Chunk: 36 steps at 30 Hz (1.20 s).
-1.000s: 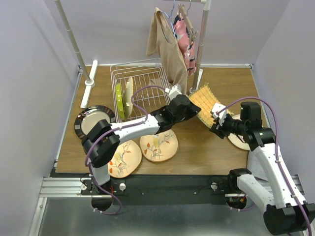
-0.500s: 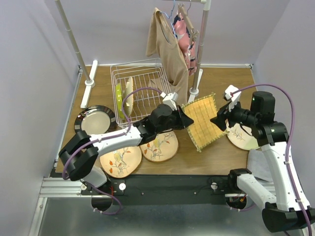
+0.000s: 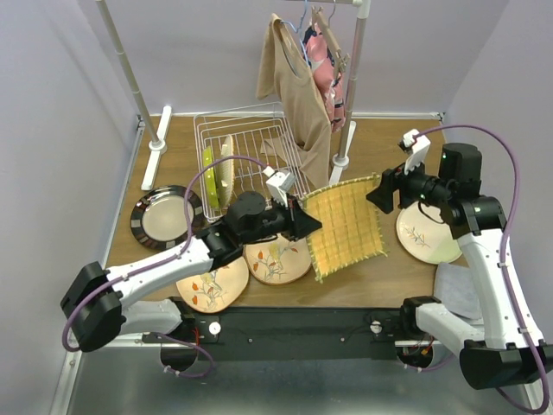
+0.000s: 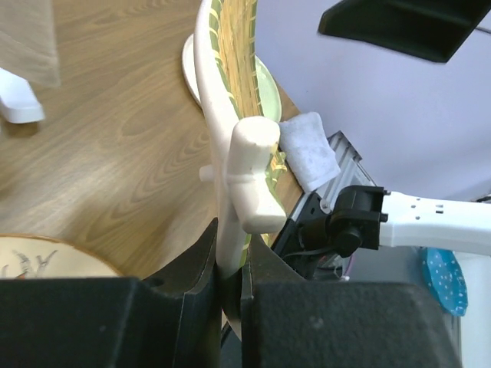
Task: Load the plates into the dish rack
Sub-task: Insert the plate into the dish rack
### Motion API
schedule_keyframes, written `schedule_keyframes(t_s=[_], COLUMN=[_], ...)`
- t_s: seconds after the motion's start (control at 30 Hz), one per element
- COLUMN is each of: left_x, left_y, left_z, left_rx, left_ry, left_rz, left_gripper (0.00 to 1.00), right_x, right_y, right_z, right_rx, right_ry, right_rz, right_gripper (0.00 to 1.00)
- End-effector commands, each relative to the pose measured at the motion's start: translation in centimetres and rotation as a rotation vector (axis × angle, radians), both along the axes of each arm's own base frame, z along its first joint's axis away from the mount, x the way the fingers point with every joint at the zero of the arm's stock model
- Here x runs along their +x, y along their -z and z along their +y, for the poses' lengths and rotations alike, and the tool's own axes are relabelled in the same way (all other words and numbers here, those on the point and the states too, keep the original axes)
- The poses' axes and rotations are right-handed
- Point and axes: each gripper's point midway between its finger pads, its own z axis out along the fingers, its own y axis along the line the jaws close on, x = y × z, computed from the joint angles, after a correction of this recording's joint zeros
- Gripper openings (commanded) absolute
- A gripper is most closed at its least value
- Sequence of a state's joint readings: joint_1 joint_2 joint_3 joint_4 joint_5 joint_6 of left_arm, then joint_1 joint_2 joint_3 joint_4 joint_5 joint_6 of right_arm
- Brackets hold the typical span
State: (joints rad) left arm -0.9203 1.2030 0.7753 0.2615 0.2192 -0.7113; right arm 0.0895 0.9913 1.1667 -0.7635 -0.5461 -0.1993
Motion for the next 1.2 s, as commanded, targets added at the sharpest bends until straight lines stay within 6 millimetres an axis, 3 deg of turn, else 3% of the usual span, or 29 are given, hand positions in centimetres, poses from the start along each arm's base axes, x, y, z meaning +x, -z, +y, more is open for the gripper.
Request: schedule_keyframes(t_s=[0.0,0.17,0.33,0.5,0.8,1.17], left_x=[0.4,1.1,1.3,1.4,1.8,2.5], left_y=[-3.2,-4.1,-5.2,-6.2,-8.7,-10.5], left_z=[2.4,4.8,6.8,8.3,10.4,11.9], left_rx=[-0.013,0.031,0.062,0.103,0.101,0.113], left_ry=[-0.024,-0.07,-0.108,-0.144,-0.208,-0.267], left_rz=[-0.114,-0.151,-0.174,-0.199,-0.23,-0.241], left_gripper=[0.0,0.0,0.0,0.0,0.0,0.0], right_x=[1.0,1.9,3.4,5.6,7.8,8.8], right_y=[-4.3,-7.0,-7.7,-8.2,-5.4,-1.9], right_z=[0.4,0.4,-0.3,-2.8,-3.8,-4.5], right_rx=[0.053,0.061,0.039,0.009,0.026,0.06], right_ry=[0.011,0.012,0.064,0.225,0.274,0.262], right_rz=[-0.082,-0.141,-0.168,-0.2,-0.15,-0.089], right_gripper=[0.81,0.81,0.81,0.84,0.84,0.84])
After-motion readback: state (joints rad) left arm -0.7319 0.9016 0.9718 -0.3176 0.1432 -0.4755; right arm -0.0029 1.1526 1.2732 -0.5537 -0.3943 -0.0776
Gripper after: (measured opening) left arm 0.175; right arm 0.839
